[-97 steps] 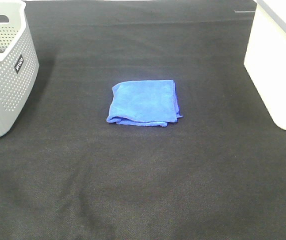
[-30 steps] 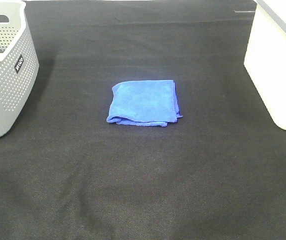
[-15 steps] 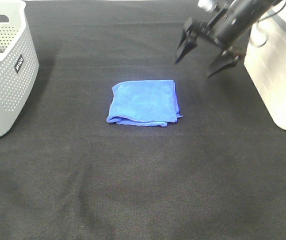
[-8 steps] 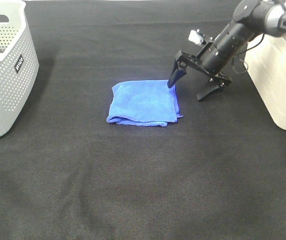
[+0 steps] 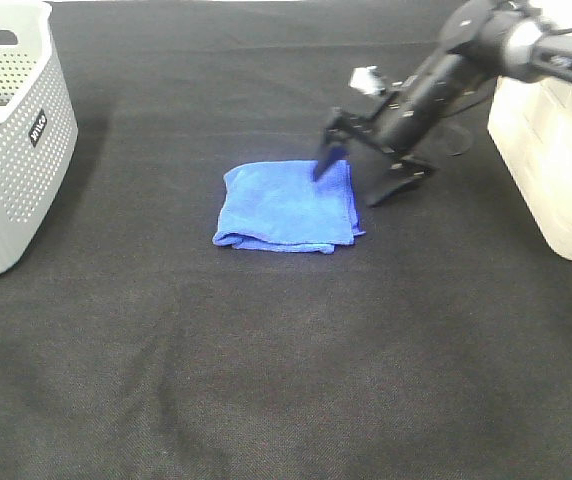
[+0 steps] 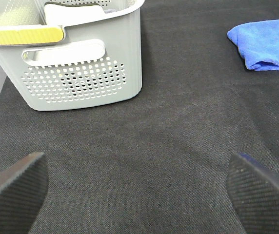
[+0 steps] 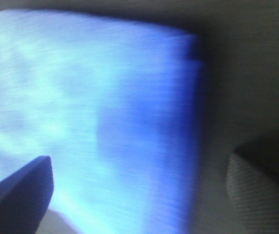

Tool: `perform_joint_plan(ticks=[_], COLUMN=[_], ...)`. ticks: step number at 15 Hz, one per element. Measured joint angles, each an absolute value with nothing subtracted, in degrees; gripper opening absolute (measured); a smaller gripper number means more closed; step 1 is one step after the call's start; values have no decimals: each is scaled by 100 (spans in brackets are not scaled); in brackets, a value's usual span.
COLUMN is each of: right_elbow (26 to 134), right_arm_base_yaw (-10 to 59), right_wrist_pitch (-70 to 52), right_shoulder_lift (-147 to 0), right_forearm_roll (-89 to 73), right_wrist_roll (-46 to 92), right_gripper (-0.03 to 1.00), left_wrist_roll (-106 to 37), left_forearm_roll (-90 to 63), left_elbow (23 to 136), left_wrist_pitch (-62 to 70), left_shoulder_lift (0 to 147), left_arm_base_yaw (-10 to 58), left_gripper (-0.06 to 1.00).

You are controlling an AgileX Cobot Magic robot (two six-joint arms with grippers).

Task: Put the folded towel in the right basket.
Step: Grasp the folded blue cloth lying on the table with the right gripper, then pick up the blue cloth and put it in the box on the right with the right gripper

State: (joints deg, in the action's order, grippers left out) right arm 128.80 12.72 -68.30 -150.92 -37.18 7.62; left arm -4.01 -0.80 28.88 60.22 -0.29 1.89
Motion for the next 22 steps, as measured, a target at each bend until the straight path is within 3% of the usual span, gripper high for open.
perform_joint_plan(ticks=[3,7,15,22], right_elbow=[12903,12892,12834,12834], right_arm_base_yaw=[1822,2023,1793,510], right_wrist_pitch=[-6675,-6440,-6927,-6956], right_shoulder_lift=[-15229,-15338,-14335,-11975], right_forearm_roll=[-4269,-4034,-3644,-2911], right_wrist_roll=[905,900,1387,1507], right_gripper=[83,19,17,17], left_wrist_roll=[-401,-395,-395,-395], left_forearm_roll=[-80,-80,-86,-86], left_elbow=[2888,2888,2888,2888], left_wrist_pitch=[6022,6022,6022,6022], left_shoulder_lift=[-29,-29,-29,-29], left_arm_base_yaw=[189,189,189,189], left_gripper=[92,92,92,92])
